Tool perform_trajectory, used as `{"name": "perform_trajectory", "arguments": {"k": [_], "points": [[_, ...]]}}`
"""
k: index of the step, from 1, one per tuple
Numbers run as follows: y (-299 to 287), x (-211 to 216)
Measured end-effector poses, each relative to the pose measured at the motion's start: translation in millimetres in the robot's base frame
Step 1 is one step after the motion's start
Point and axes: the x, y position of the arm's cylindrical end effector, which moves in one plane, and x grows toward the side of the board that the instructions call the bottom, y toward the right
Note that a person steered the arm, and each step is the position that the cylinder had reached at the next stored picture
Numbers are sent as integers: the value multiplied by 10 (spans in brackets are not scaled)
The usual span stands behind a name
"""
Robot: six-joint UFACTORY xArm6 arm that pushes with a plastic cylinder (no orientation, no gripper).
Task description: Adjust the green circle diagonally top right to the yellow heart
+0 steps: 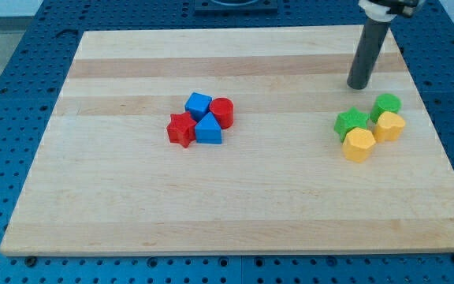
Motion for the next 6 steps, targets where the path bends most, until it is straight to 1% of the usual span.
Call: {"name": "perform_trajectory", "arguments": {"k": [1, 3, 4, 5, 6], "points": [[66, 225], [66, 896], [56, 795], [-59, 473], [98, 273]]}}
